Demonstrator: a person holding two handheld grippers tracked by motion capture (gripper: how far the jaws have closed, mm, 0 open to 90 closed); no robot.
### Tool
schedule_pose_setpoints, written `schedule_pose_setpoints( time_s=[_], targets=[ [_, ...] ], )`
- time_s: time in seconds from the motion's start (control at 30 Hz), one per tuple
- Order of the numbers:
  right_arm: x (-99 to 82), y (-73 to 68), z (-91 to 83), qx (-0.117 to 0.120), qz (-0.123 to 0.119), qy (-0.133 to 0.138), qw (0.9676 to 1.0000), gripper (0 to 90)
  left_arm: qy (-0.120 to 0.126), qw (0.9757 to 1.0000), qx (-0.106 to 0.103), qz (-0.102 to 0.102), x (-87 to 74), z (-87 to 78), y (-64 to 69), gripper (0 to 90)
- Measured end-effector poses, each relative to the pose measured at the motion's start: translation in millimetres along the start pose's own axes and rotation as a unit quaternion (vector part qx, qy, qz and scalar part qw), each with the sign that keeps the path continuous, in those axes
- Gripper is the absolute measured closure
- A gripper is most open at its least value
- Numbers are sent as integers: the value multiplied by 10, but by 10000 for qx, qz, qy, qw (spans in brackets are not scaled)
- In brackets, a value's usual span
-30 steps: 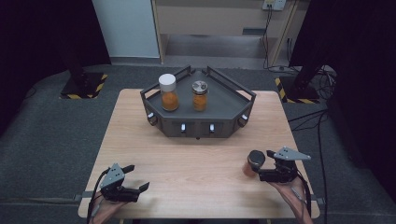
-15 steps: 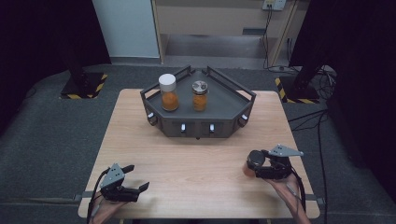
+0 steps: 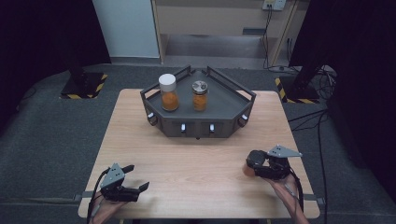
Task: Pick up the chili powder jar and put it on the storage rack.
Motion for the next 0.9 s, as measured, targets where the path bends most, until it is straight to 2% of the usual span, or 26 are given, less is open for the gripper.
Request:
schedule_pose_setpoints(
  time_s=[0.27,0.9],
  targets=[
    [53,4,-12,2,-42,-6,10000,330,-3,10000,5,-3,-1,1,-1,75],
    [341,-81,66,309,-225,-43,9993,337,-1,10000,7,-8,0,-1,-1,75]
  ],
)
Point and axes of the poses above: each handheld gripper's, and its own axes: z roughly forward along the jaws, x roughly out of its top, y roughly to its right, the point moved 4 cm from there along z, roughly forward along the jaws, and after that the axes turned 15 degrees about y, right-handed, at the moved point
